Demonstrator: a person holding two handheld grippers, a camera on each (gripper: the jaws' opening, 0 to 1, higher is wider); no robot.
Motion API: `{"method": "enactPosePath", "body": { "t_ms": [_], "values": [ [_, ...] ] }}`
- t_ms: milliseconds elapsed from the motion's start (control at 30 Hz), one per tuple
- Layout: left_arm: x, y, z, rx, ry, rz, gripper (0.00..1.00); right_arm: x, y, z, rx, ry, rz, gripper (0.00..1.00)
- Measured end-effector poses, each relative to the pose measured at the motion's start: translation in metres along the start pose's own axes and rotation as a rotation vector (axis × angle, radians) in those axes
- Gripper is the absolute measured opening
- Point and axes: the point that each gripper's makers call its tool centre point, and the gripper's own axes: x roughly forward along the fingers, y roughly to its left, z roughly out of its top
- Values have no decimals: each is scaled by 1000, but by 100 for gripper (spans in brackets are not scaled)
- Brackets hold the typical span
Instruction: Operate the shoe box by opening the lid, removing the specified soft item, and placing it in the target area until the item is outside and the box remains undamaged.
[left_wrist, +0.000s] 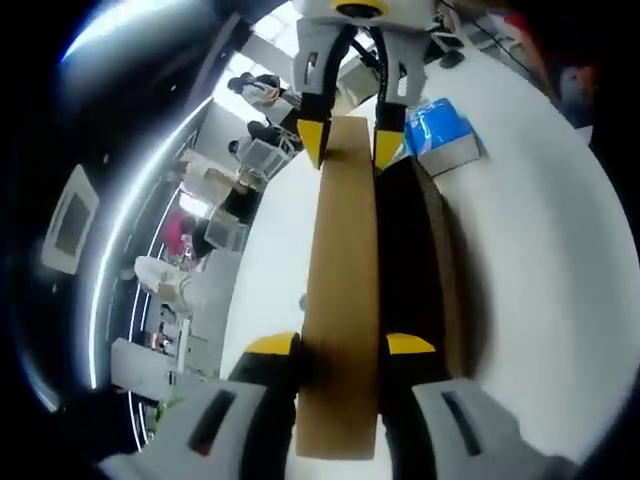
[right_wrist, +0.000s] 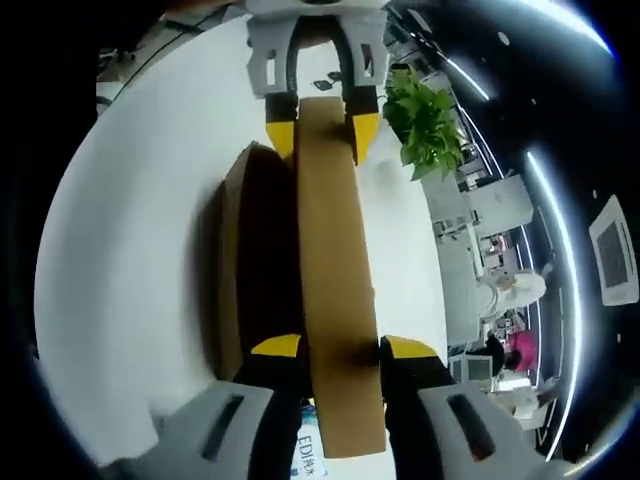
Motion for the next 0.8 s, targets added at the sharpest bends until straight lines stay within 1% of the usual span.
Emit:
{"method": "enactPosePath", "body": {
  "t_ms": [167, 300, 433, 533, 700, 767, 800],
  "values": [
    [2, -7, -1, 9, -6, 27, 31, 1, 5, -3, -11, 5, -38, 29],
    [1, -17, 0, 40, 9, 63, 31, 4, 15, -6, -41, 14, -82, 29],
    [3, -25, 0, 68, 22, 102, 31, 7, 23, -8, -53, 16, -108, 29],
    [6, -32, -2, 89, 33, 126, 31, 9, 30, -9, -57, 17, -129, 29],
    [13, -45, -10, 128, 53, 174, 31, 16, 42, -11, -57, 8, -175, 29],
    [15, -47, -12, 139, 60, 189, 31, 19, 49, -12, -57, 0, -196, 29],
    [16, -48, -13, 162, 62, 211, 31, 20, 50, -12, -57, 0, -201, 29]
  ]
}}
